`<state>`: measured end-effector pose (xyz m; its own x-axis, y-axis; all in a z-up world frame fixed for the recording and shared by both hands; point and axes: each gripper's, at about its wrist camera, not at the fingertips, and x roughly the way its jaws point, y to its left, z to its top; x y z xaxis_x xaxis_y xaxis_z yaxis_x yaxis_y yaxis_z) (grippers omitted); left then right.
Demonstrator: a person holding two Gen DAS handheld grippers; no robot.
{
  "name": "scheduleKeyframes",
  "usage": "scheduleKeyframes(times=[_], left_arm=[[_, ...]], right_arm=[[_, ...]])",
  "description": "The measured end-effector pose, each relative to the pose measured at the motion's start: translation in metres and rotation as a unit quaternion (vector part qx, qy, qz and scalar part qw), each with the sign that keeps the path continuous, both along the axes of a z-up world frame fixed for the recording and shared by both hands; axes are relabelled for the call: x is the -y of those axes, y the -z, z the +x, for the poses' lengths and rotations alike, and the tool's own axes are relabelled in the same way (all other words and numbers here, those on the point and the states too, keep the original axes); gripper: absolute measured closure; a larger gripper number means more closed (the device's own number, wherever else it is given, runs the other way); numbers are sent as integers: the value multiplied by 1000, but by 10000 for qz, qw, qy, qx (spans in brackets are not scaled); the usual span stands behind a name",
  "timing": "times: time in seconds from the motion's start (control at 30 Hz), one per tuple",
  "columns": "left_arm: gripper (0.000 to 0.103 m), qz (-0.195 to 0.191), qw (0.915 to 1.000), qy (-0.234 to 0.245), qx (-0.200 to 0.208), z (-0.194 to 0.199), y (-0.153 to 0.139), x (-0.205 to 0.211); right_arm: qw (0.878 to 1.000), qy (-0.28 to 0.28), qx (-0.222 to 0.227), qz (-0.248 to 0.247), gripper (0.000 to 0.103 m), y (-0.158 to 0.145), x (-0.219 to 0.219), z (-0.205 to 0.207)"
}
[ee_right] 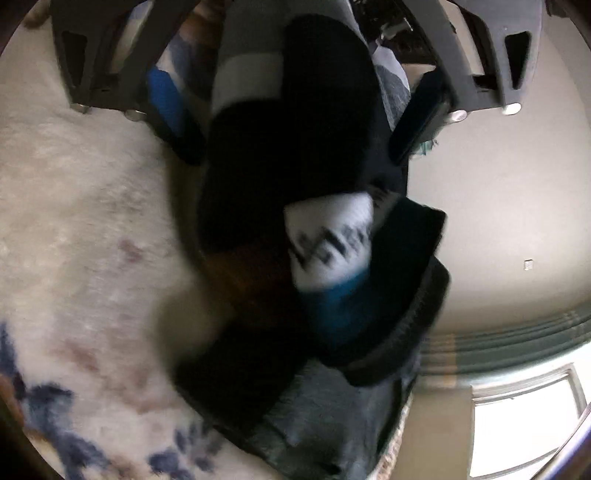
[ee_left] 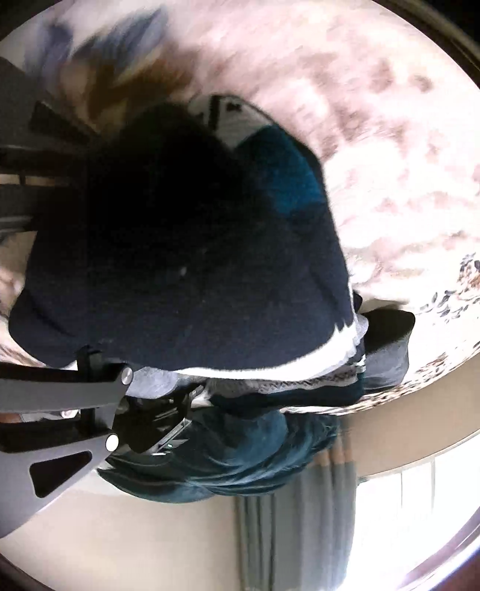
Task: Fold small clothes
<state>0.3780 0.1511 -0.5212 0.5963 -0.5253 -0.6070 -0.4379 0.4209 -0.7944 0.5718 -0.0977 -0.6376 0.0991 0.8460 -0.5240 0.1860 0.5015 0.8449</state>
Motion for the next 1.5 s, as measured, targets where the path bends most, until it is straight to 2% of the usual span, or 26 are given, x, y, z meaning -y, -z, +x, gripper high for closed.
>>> scheduleKeyframes(times=[0.07, 0.13, 0.27, 0.33, 0.43, 0.47, 0.5, 0.53, 0.57, 0.6, 0.67, 0.7, 0.73, 0.77, 0.8, 0.87, 0.97, 1.0, 1.03, 1.17, 1.23, 1.27, 1.3, 1.33, 1.37, 1.5], left_arm=[[75, 63, 9997, 228, -30, -4, -3, -12], [75, 99, 9989, 458, -20, -11, -6, -32], [75, 90, 9924, 1229, 7, -10, -19, -58], [75, 239, 9812, 1915, 48, -3, -29, -59], [71, 578, 9571, 2833, -159, 15, -23, -64], [69, 643, 9521, 2980, -253, 19, -18, -66], [64, 701, 9490, 3053, -363, 23, -15, -66], [63, 727, 9469, 3090, -511, 25, -12, -66], [62, 688, 9482, 3053, -548, 24, -12, -67], [62, 754, 9499, 2980, -569, 22, -16, -66], [62, 1052, 9539, 2758, -535, 11, -29, -61], [52, 1243, 9550, 2644, -518, 5, -33, -56], [44, 1759, 9533, 2399, -520, -5, -47, -51], [24, 2103, 9494, 2262, -566, -12, -53, -47], [13, 2364, 9460, 2126, -632, -23, -58, -52], [13, 2831, 9375, 1854, -806, -35, -68, -49], [12, 3491, 9139, 1608, -1303, -44, -70, -45], [12, 3614, 9087, 1558, -1389, -45, -68, -43], [12, 3707, 9040, 1541, -1472, -44, -65, -38], [12, 3898, 8930, 1504, -1673, -49, -54, -37], [12, 3827, 8959, 1473, -1710, -47, -53, -36], [12, 3800, 8970, 1419, -1760, -47, -52, -38], [12, 3754, 8989, 1388, -1782, -47, -54, -38], [12, 3668, 9034, 1354, -1759, -48, -56, -41], [12, 3636, 9056, 1288, -1764, -50, -58, -44], [13, 3515, 9136, 1138, -1699, -58, -71, -50]], right_arm=[[9999, -50, 7, -118, 77, -1, -9, -8], [9998, 149, 71, -111, 79, -6, -11, -25], [9972, 728, -159, -20, 81, -16, -7, -78], [9915, 1203, -493, -16, 81, -26, 1, -132], [9829, 1614, -879, -119, 81, -42, -3, -204], [9801, 1688, -1037, -136, 80, -44, -5, -223], [9766, 1731, -1274, -20, 74, -41, -8, -240], [9731, 1732, -1519, 21, 67, -35, -14, -251], [9720, 1588, -1720, -193, 59, -30, -17, -258], [9736, 1466, -1722, -319, 57, -30, -18, -259], [9793, 1200, -1469, -701, 42, -41, -8, -253], [9808, 1124, -1332, -874, 42, -49, -1, -250], [9830, 1029, -1147, -999, 41, -60, 6, -245], [9828, 930, -1009, -1234, 35, -71, 12, -239], [9810, 895, -896, -1468, 31, -83, 22, -236], [9796, 782, -512, -1776, 31, -106, 41, -234], [9738, 599, 62, -2195, 29, -136, 43, -218], [9706, 455, 241, -2353, 29, -143, 39, -207], [9613, 252, 391, -2716, 29, -145, 30, -193], [9472, -164, 597, -3147, 29, -126, 10, -136], [9356, -573, 603, -3432, 29, -110, -10, -121], [9304, -688, 526, -3562, 31, -100, -16, -118], [9284, -838, 428, -3595, 52, -91, -22, -114], [9292, -918, 403, -3558, 69, -82, -26, -113], [9248, -956, 427, -3658, 96, -81, -29, -114], [9210, -702, 977, -3706, 96, -105, -24, -122]])
